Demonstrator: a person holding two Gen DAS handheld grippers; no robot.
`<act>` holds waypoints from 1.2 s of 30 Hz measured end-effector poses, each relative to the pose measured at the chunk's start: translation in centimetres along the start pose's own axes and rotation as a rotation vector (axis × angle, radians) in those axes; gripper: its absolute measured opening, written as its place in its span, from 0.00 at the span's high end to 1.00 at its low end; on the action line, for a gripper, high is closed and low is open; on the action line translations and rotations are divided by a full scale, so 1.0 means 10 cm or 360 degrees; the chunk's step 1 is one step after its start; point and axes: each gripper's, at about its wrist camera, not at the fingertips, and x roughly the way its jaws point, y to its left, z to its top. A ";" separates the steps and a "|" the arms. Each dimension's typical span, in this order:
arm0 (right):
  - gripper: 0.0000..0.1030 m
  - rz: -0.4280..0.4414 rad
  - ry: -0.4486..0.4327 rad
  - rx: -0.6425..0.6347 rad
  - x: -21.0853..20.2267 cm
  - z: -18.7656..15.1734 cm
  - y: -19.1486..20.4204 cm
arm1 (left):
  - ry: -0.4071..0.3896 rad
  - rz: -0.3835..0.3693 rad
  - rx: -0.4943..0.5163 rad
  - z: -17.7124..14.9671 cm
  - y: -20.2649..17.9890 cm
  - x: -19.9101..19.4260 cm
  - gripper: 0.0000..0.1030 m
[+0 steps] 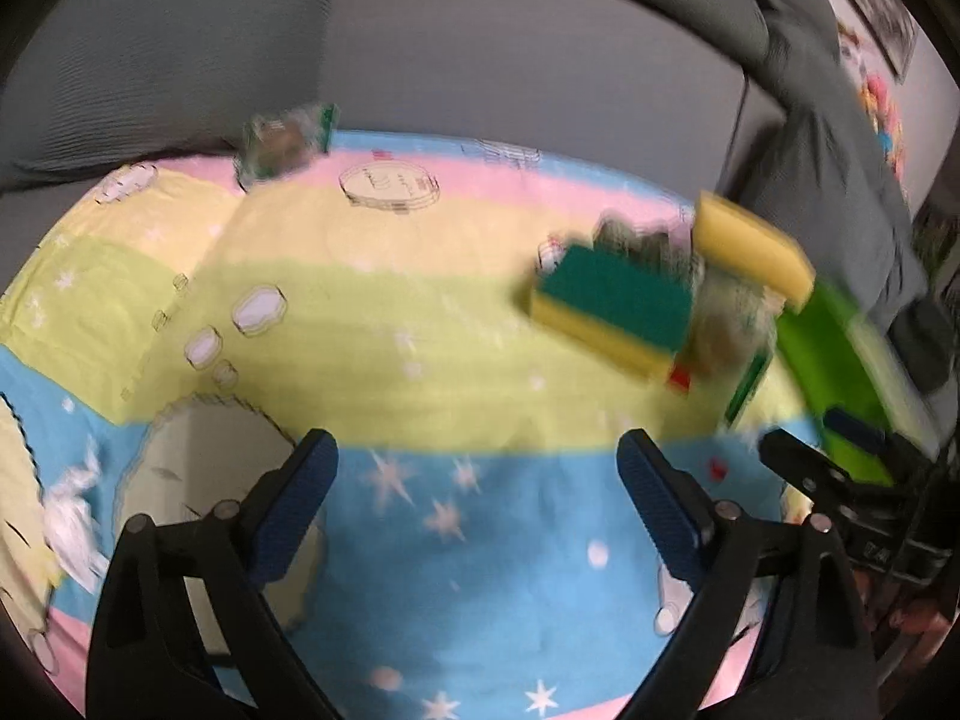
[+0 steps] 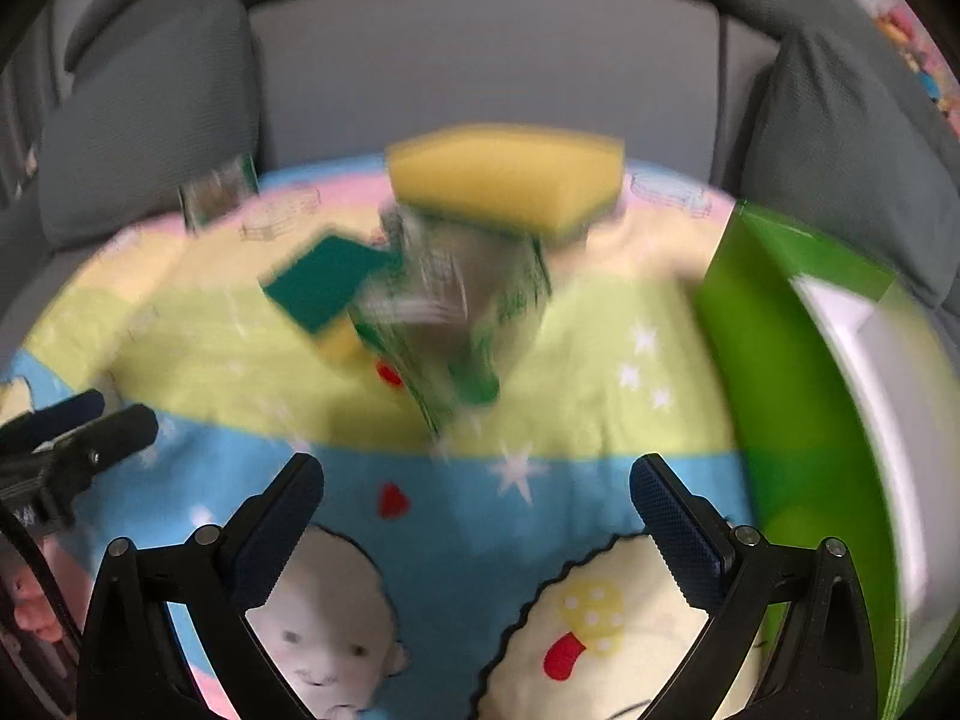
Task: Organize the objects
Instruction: 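Swing the right tool to a clear snack bag and grasp it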
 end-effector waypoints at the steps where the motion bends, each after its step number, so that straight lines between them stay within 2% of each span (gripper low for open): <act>1: 0.00 0.0125 0.0005 0.0061 -0.09 0.14 0.06 | -0.0008 -0.0009 -0.0022 0.09 0.04 -0.05 0.08; 2: 0.00 0.0229 0.0009 0.0092 -0.15 0.26 0.11 | -0.0020 -0.0017 -0.0046 0.19 0.09 -0.09 0.08; 7: 0.00 0.0535 0.0018 0.0157 -0.20 0.92 0.54 | -0.0092 0.0035 -0.0141 0.58 0.40 -0.22 0.08; 8: 0.00 0.0617 0.0050 0.0187 -0.13 1.11 0.66 | -0.0108 0.0059 -0.0168 0.61 0.49 -0.24 0.08; 10: 0.00 0.0675 0.0144 0.0244 0.06 1.36 0.84 | -0.0118 0.0096 -0.0244 0.63 0.69 -0.22 0.08; 13: 0.01 0.0685 0.0256 0.0279 0.47 1.72 1.29 | -0.0080 0.0129 -0.0381 0.57 0.98 -0.15 0.08; 16: 0.10 0.0661 0.0358 0.0292 0.98 1.99 1.71 | -0.0044 0.0163 -0.0523 0.53 1.25 -0.10 0.09; 20: 0.22 0.0697 0.0483 0.0341 1.61 2.10 2.15 | -0.0117 0.0307 -0.0602 0.53 1.47 -0.16 0.09; 22: 0.22 0.0661 0.0513 0.0388 1.97 2.11 2.34 | -0.0124 0.0370 -0.0621 0.54 1.55 -0.16 0.09; 23: 0.22 0.0673 0.0517 0.0414 2.02 2.08 2.32 | -0.0104 0.0395 -0.0638 0.53 1.60 -0.15 0.09; 25: 0.22 0.0683 0.0535 0.0474 2.27 2.12 2.44 | -0.0071 0.0394 -0.0671 0.53 1.68 -0.13 0.11; 29: 0.22 0.0526 0.0547 0.0462 2.64 2.15 2.63 | -0.0048 0.0413 -0.0722 0.53 1.78 -0.15 0.12; 32: 0.24 0.0547 0.0580 0.0496 2.81 2.14 2.66 | -0.0042 0.0369 -0.0734 0.53 1.77 -0.17 0.12; 35: 0.39 0.0571 0.0577 0.0516 2.91 2.12 2.69 | -0.0016 0.0312 -0.0739 0.52 1.76 -0.16 0.12; 36: 0.41 0.0574 0.0584 0.0495 2.95 2.09 2.70 | -0.0012 0.0297 -0.0735 0.53 1.75 -0.16 0.12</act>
